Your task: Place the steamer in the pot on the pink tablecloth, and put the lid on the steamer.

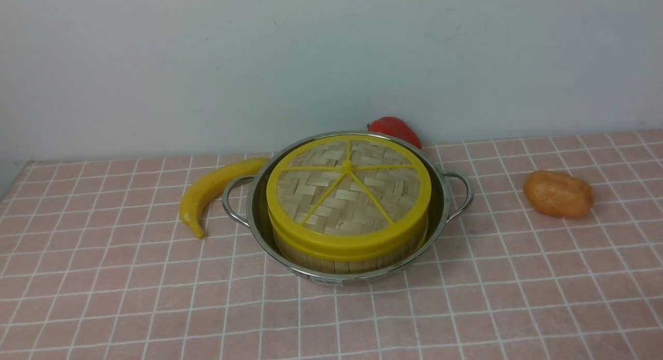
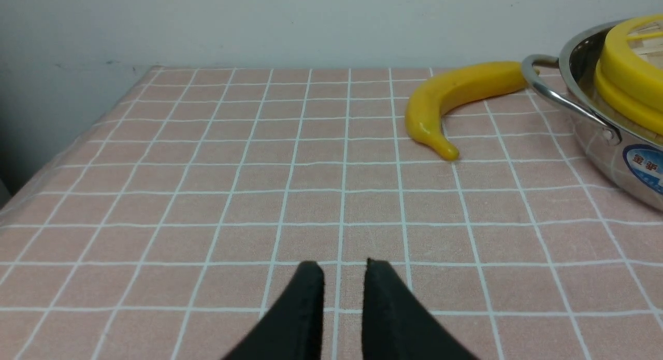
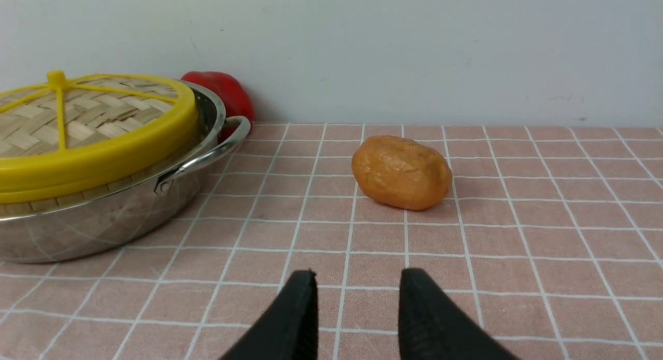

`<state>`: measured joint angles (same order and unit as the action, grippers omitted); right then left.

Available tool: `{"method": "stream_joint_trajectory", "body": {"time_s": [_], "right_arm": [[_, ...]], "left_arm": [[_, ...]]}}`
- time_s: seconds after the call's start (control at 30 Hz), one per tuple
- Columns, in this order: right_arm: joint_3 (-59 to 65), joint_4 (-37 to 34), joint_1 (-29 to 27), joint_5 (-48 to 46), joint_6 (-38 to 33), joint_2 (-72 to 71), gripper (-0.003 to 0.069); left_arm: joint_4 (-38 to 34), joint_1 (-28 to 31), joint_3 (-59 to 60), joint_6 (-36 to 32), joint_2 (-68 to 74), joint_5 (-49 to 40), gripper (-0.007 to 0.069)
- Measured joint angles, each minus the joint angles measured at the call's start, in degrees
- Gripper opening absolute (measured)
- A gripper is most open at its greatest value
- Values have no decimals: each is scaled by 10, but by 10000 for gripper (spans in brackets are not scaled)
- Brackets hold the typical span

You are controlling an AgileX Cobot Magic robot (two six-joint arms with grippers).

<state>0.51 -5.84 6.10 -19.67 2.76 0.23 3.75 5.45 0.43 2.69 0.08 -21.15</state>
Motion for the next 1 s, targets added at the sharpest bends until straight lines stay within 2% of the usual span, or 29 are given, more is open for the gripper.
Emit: {"method": "stream_joint_trajectory", "body": {"time_s": [1.0], "right_arm": [[0,0,0,0,0,0,242]], "left_arm": [[-1,0,0,0,0,0,160]]}}
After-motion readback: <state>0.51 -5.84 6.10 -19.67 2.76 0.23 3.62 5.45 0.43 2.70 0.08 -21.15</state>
